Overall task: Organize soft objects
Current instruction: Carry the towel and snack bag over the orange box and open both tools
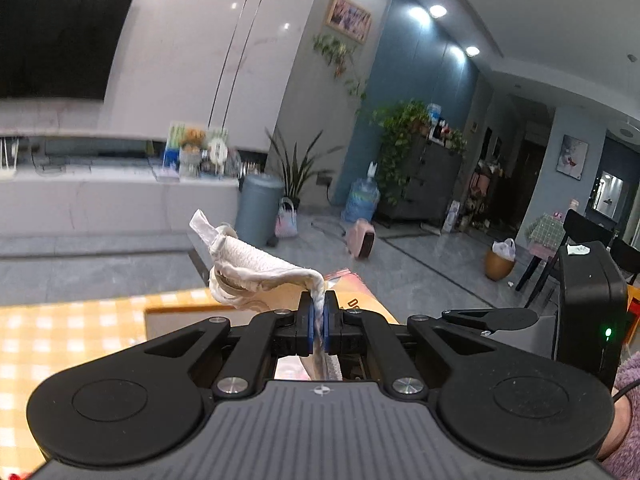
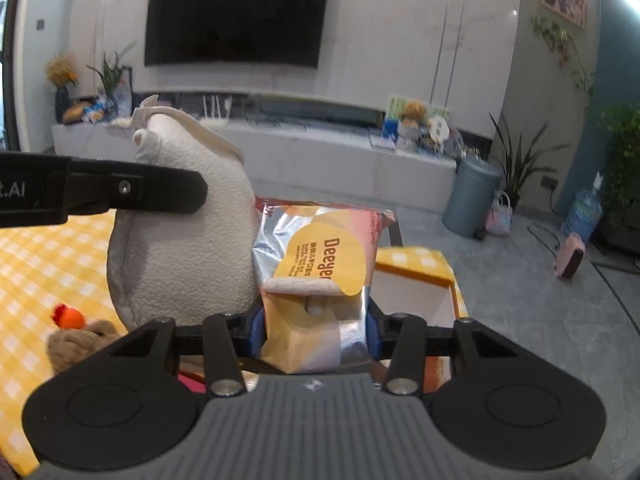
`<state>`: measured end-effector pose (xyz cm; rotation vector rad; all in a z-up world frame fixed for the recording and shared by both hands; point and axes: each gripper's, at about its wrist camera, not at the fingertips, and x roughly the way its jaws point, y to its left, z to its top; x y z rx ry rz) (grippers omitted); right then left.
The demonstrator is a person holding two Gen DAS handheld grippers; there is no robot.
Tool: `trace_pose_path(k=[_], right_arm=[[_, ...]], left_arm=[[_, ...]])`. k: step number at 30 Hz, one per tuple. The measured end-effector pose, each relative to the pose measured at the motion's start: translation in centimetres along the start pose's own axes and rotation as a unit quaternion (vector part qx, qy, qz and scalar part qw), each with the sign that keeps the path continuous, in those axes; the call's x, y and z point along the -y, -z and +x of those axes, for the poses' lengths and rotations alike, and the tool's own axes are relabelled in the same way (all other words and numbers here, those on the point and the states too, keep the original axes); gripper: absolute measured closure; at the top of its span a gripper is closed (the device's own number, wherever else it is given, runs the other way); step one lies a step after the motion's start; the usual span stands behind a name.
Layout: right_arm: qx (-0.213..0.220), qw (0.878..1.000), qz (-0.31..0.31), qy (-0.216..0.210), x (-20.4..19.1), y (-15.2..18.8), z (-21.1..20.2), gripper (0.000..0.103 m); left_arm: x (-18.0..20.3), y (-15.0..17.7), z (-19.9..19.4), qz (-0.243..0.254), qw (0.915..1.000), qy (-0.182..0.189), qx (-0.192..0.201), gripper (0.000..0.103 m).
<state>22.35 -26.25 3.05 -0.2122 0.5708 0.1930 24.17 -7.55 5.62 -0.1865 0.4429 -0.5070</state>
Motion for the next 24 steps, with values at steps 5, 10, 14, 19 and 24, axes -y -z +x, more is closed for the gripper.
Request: trace_pose_path(k=[5, 10, 14, 19, 24], right_arm=[[-0.042, 0.999, 0.006, 0.006, 1.4, 0.6, 4.0, 0.057], [-0.078, 0.997, 0.005, 0.009, 2.3, 1.3, 7.1, 0.057], [-0.107, 0.994, 0.004, 0.011, 2.8, 1.9, 9.2, 0.056], [-0.137, 0.990, 0.009, 0.011, 3.2, 2.7, 11.0, 0.056], [-0.159, 0.987, 0.005, 0.008, 3.3, 3.5, 12.2, 0.056]], left_arm=[[-1.3, 1.0, 2.8, -0.023, 0.9993, 0.001, -0.030, 0.099], [-2.7, 2.1, 5.0, -0.032, 0.9970, -0.014, -0.069, 0.099], [-3.1, 3.3, 6.1, -0.034, 0.9953, -0.025, -0.088, 0.099], [-3.4, 4.7, 7.1, -0.030, 0.9929, -0.034, -0.110, 0.099], [-3.6, 5.4, 7.4, -0.030, 0.9896, -0.057, -0.128, 0.098]])
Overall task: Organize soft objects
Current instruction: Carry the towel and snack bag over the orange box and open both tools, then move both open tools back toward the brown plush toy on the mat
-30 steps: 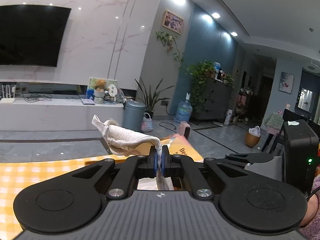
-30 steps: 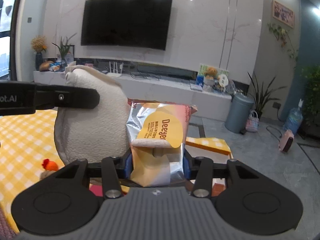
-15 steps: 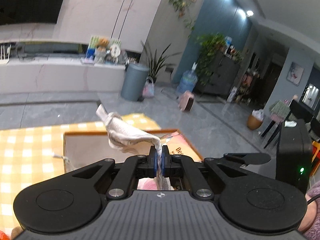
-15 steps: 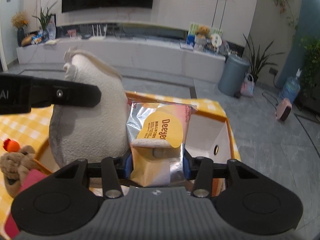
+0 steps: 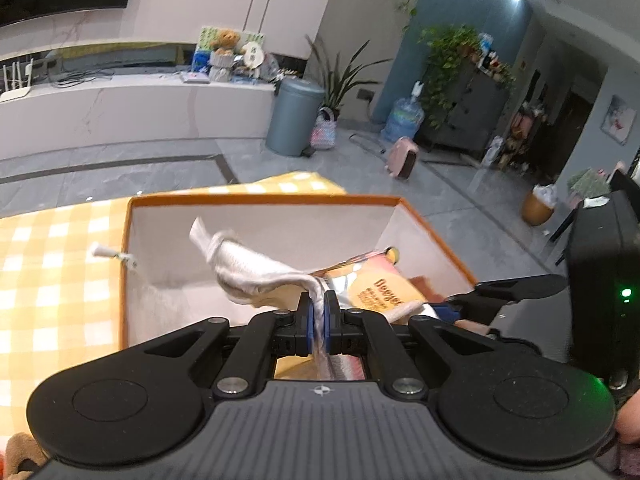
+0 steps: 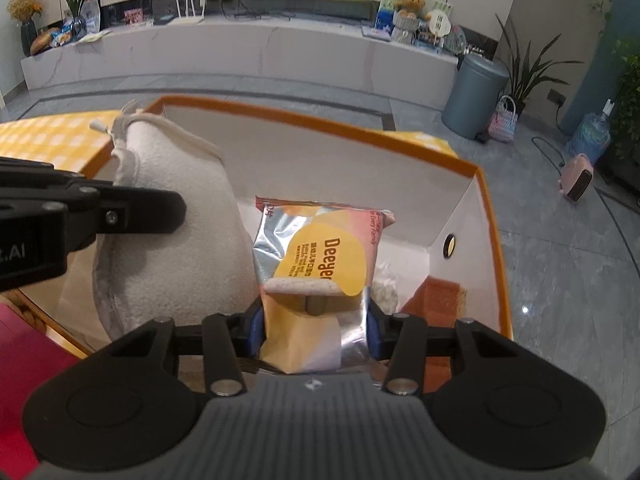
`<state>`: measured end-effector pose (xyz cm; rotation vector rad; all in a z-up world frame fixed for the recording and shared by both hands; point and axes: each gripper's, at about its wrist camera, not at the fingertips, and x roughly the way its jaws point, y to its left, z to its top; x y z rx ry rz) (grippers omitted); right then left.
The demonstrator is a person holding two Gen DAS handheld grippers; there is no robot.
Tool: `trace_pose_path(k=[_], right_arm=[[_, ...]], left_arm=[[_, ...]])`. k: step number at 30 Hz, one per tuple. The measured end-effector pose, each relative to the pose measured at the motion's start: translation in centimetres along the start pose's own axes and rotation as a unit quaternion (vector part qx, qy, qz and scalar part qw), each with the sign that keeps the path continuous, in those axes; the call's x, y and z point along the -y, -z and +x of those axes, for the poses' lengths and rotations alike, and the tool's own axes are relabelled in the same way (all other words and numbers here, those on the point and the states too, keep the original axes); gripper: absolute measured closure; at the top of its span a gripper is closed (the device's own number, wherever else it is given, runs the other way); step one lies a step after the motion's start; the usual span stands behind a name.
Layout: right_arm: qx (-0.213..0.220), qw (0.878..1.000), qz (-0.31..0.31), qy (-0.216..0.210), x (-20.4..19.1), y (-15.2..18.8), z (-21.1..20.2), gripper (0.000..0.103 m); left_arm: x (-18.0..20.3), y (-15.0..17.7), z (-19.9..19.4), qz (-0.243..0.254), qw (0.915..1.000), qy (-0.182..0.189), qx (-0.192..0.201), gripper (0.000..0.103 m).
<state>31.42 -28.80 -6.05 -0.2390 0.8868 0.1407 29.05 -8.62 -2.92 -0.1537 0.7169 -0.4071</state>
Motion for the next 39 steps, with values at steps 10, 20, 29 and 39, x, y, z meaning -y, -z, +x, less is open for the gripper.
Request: trace_pose_path(k=[10, 20, 29, 39], right_arm=[[-0.011, 1.000, -0.005, 0.006, -0.4, 0.3, -0.4, 0.045], [0.009, 1.000, 0.001, 0.013, 0.1, -1.2, -5.8, 0.029], [0.109, 0.993, 0.047, 0.018, -2.4, 1.3, -13.5, 0.022], [0.204, 0.978, 0.031, 0.017, -11.5, 8.0, -18.5, 0.012]], left_arm=[[0.5, -0.5, -1.1, 0.014, 0.9996, -0.024, -0.005, 0.056], [1.6, -1.9, -5.7, 0.013, 0.9993, -0.026, 0.026, 0.013], [1.8, -0.6, -11.8, -0.005, 0.9959, -0.022, 0.088, 0.012], [2.1, 4.6, -18.3, 0.054, 0.9839, -0.063, 0.158, 0.012]])
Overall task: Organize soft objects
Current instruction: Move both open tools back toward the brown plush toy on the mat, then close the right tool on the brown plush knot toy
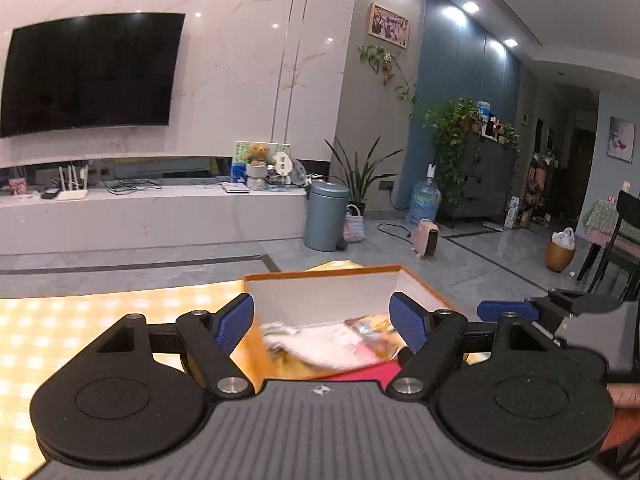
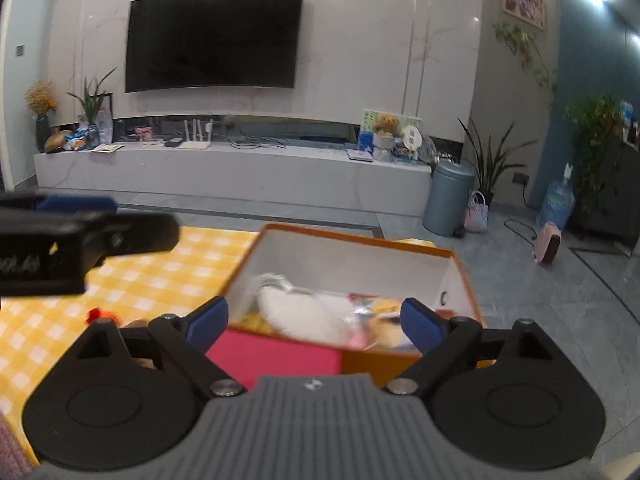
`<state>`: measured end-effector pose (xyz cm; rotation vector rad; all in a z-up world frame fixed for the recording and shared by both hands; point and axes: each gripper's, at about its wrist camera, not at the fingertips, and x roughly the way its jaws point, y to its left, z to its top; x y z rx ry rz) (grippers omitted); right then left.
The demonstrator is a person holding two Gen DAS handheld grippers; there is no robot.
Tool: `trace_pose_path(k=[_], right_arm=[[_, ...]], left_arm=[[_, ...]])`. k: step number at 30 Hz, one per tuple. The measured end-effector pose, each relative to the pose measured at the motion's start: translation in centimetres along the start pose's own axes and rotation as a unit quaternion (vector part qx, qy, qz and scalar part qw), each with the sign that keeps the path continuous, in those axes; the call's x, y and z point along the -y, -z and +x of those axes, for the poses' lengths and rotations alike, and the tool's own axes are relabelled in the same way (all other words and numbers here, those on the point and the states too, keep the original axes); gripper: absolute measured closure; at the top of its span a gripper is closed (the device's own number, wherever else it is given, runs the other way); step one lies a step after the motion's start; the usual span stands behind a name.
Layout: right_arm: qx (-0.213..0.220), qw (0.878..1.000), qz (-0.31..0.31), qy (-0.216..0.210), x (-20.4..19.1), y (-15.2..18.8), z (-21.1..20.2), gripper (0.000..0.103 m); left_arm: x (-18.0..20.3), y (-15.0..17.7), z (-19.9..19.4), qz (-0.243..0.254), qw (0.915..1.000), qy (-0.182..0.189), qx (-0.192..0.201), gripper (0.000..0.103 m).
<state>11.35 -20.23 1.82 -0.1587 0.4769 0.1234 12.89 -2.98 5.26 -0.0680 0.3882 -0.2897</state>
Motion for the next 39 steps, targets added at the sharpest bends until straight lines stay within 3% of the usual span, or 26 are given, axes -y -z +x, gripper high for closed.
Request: trace_pose_path(k=[5, 11, 17, 19, 22, 30, 39], right_arm=[[-0.003, 1.000, -0.002, -0.001, -4.3, 3.0, -1.2, 0.012], [-0.022, 0.999, 0.004, -0.023, -7.5, 5.6, -1.4, 0.014], [-0.041, 0.997, -0.034, -0.061, -10.7, 6.4, -0.5, 0.014], [-0.052, 0.994, -0.046, -0.079, -11.6, 6.5, 0.1, 0.020], [-0.066, 0.991, -0.061, -0.099, -12.8, 6.8, 0.7, 0.020], [-0.091, 0.983, -0.089, -0.130, -15.0, 6.4, 3.5, 0.037], [-0.107, 0.975, -0.138, -0.137, -16.5, 5.0, 8.6, 0.039]], left_arm=[[-1.8, 1.6, -2.7, -0.004, 0.9997, -0.011, -0.021, 0.021], [-4.7, 4.4, -4.0, -0.032, 0.9967, -0.035, -0.066, 0.022], [-8.7, 7.1, -4.2, -0.072, 0.9896, -0.069, -0.103, 0.024], [-10.1, 7.4, -3.9, -0.088, 0.9860, -0.076, -0.120, 0.024], [-11.8, 8.3, -3.7, -0.106, 0.9814, -0.083, -0.137, 0.024], [-14.7, 9.9, -3.8, -0.144, 0.9742, -0.081, -0.154, 0.024], [-16.0, 9.5, -1.1, -0.144, 0.9717, -0.074, -0.172, 0.024]])
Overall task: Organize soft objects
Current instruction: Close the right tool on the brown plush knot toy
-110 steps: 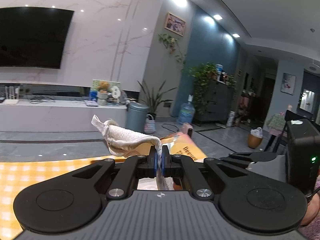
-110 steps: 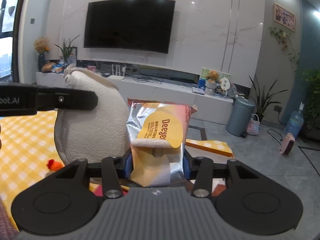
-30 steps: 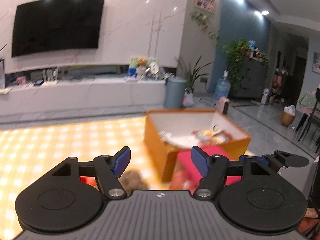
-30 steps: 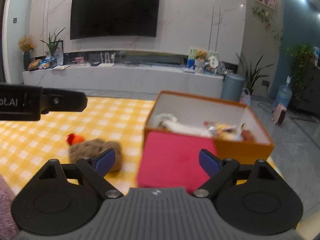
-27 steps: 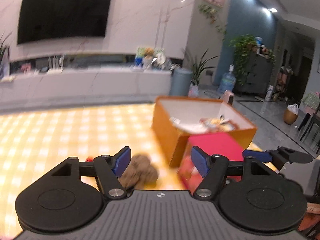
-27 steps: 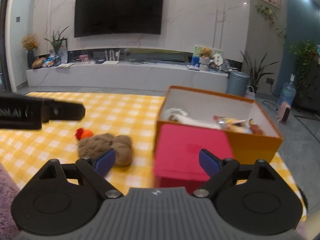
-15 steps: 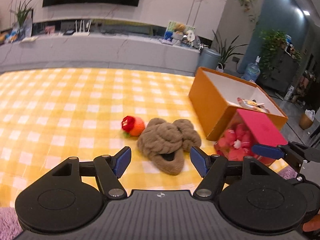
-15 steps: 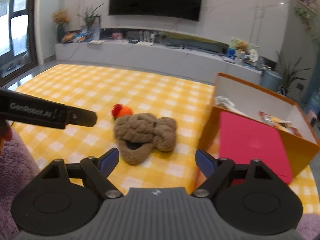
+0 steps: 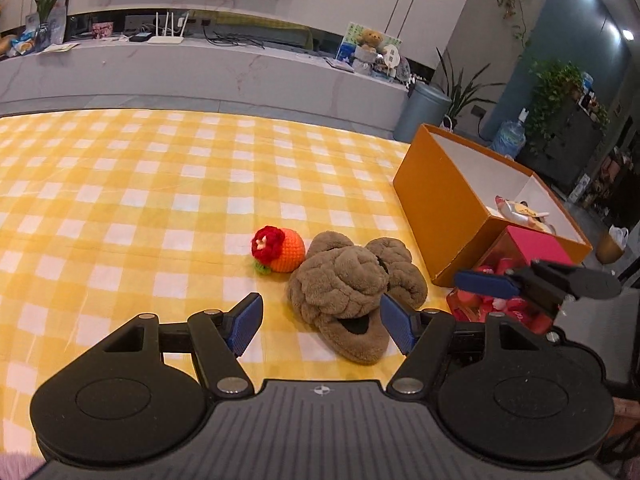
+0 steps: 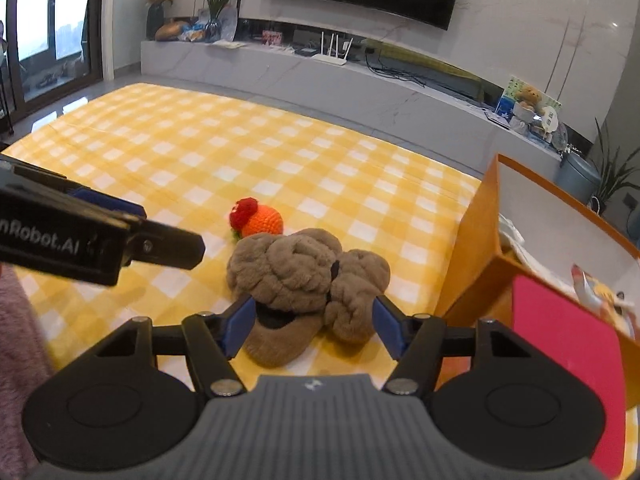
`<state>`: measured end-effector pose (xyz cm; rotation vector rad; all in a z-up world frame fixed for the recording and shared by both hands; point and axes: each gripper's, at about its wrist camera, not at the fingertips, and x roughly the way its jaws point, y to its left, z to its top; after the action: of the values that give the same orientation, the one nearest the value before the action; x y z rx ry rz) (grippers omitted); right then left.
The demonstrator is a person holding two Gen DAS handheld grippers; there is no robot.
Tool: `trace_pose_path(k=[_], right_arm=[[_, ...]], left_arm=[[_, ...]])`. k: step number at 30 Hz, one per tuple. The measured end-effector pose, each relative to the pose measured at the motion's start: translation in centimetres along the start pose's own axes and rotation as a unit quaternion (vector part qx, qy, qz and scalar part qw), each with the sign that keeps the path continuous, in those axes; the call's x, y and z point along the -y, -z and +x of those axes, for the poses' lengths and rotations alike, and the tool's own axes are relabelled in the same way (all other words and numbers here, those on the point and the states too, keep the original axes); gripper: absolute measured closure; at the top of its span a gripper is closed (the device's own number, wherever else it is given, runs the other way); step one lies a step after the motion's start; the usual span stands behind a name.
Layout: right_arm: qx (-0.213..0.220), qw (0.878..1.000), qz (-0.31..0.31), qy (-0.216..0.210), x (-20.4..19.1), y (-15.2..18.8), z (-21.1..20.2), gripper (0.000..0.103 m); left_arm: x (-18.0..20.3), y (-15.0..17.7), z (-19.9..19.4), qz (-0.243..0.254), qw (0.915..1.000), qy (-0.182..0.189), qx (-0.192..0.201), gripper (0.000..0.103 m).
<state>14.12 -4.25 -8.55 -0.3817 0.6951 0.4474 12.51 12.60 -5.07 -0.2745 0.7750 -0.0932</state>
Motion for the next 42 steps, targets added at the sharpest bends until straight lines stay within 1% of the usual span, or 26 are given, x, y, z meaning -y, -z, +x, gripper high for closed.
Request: trace_pose_path(k=[2, 3, 5, 8, 10, 12, 14, 15, 18, 20, 22, 25, 26, 27, 28, 30, 33, 37, 39, 41, 42], right_arm=[[-0.007, 1.000, -0.014, -0.011, 0.2, -0.7, 1.0, 0.036], [-0.014, 0.999, -0.031, -0.015, 0.0, -1.0, 1.6, 0.030], [-0.029, 0.996, -0.076, -0.029, -0.4, -1.8, 2.6, 0.026], [-0.050, 0.991, -0.113, -0.056, -0.6, -3.1, 4.0, 0.026], [-0.082, 0.986, -0.124, -0.077, -0.5, -4.0, 5.4, 0.026], [-0.115, 0.980, -0.136, -0.087, -0.5, -4.8, 6.9, 0.026], [-0.132, 0.975, -0.149, -0.096, -0.5, -5.4, 8.1, 0.026], [-0.141, 0.973, -0.154, -0.102, -0.5, -5.5, 8.5, 0.025], [-0.156, 0.968, -0.166, -0.107, -0.6, -5.7, 9.8, 0.021], [-0.159, 0.965, -0.176, -0.108, -0.6, -5.7, 10.4, 0.020], [-0.157, 0.966, -0.178, -0.106, -0.5, -5.7, 10.8, 0.025], [-0.145, 0.970, -0.164, -0.103, 0.1, -6.0, 10.8, 0.038], [-0.142, 0.972, -0.162, -0.098, 0.4, -6.1, 10.6, 0.048], [-0.139, 0.972, -0.161, -0.101, 0.6, -6.2, 10.3, 0.055], [-0.138, 0.972, -0.156, -0.106, 0.9, -6.3, 10.0, 0.059], [-0.133, 0.974, -0.145, -0.112, 1.5, -6.6, 9.0, 0.077], [-0.130, 0.979, -0.106, -0.114, 2.9, -7.3, 7.8, 0.077], [-0.120, 0.985, -0.053, -0.110, 4.7, -8.5, 7.0, 0.077], [-0.116, 0.987, -0.018, -0.106, 5.6, -9.3, 7.2, 0.077], [-0.113, 0.989, -0.003, -0.097, 6.0, -9.8, 7.9, 0.076], [-0.113, 0.989, 0.001, -0.090, 6.0, -10.0, 8.4, 0.076]], left_arm=[[-0.4, -0.5, 0.8, -0.005, 0.9999, -0.005, -0.016, 0.026], [-0.6, -0.7, 1.2, -0.004, 0.9996, -0.008, -0.026, 0.026], [-0.8, -1.2, 1.9, -0.002, 0.9990, -0.015, -0.042, 0.027], [-1.0, -1.9, 2.9, 0.006, 0.9981, -0.014, -0.060, 0.027], [-1.0, -2.2, 3.4, 0.016, 0.9973, -0.015, -0.070, 0.027], [-1.1, -2.4, 3.8, 0.023, 0.9967, -0.016, -0.076, 0.027], [-1.3, -2.6, 4.1, 0.024, 0.9963, -0.014, -0.081, 0.027], [-1.5, -2.7, 4.2, 0.022, 0.9962, -0.013, -0.083, 0.027], [-2.2, -2.9, 4.5, 0.013, 0.9966, -0.008, -0.081, 0.027], [-2.6, -3.0, 4.4, 0.004, 0.9976, -0.002, -0.069, 0.027], [-2.9, -3.3, 4.2, -0.003, 0.9984, 0.007, -0.057, 0.027], [-3.1, -3.7, 4.0, -0.008, 0.9988, 0.014, -0.046, 0.027], [-3.1, -3.8, 3.9, -0.007, 0.9989, 0.014, -0.044, 0.027], [-3.2, -3.8, 3.9, -0.007, 0.9990, 0.014, -0.042, 0.027], [-3.3, -3.9, 3.7, -0.008, 0.9991, 0.014, -0.038, 0.027], [-3.3, -4.1, 3.6, -0.010, 0.9995, 0.017, -0.026, 0.027], [-3.4, -4.3, 3.4, -0.006, 0.9996, 0.021, -0.018, 0.027], [-3.4, -4.5, 3.9, 0.004, 0.9995, 0.020, -0.024, 0.027], [-3.2, -4.7, 4.4, 0.012, 0.9993, 0.022, -0.028, 0.027], [-3.0, -5.0, 5.4, 0.030, 0.9989, 0.018, -0.032, 0.027], [-2.9, -5.0, 5.9, 0.043, 0.9984, 0.010, -0.034, 0.027]])
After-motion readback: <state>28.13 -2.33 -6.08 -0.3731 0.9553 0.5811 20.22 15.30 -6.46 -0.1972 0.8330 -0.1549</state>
